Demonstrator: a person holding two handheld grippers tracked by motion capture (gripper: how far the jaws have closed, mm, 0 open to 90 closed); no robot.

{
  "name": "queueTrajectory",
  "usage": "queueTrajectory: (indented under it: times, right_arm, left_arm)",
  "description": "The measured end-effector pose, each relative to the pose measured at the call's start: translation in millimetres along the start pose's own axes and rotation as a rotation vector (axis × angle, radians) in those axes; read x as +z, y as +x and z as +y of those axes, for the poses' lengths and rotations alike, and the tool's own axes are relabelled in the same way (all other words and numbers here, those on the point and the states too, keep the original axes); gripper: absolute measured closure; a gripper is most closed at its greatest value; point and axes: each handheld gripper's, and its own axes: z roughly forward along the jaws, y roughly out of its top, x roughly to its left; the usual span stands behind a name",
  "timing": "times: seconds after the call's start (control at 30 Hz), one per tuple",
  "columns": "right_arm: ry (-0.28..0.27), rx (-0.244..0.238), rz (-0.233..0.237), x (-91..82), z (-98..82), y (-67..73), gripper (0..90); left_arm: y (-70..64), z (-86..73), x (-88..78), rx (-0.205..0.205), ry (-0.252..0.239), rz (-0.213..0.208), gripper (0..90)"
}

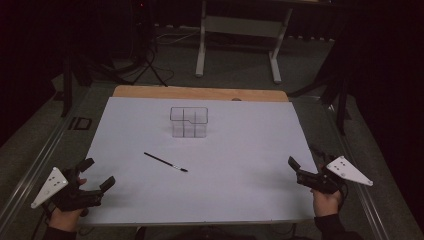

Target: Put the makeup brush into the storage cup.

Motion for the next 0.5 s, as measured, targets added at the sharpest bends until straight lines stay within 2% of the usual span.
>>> queueTrajectory:
  times: [0.07,0.23,0.47,0.5]
  right_arm:
    - [-0.002,0.000,-0.005,-0.8,0.4,-0.1,11.6]
    - [-0.001,0.006,0.001,-0.9,0.2,-0.3,11.6]
    - [-0.001,0.005,0.006,-0.7,-0.2,0.2,11.6]
    - [0.000,0.009,0.007,-0.7,-0.4,0.0,11.6]
  left_arm:
    - [0.6,1.0,-1.1,0.003,0.013,0.006,0.0]
    - [1.2,7.6,-2.9,-0.024,0.027,0.004,0.0]
    - [-3.8,22.2,3.0,-0.038,0.128,-0.063,0.0]
    - [-3.0,23.9,3.9,-0.039,0.146,-0.086,0.0]
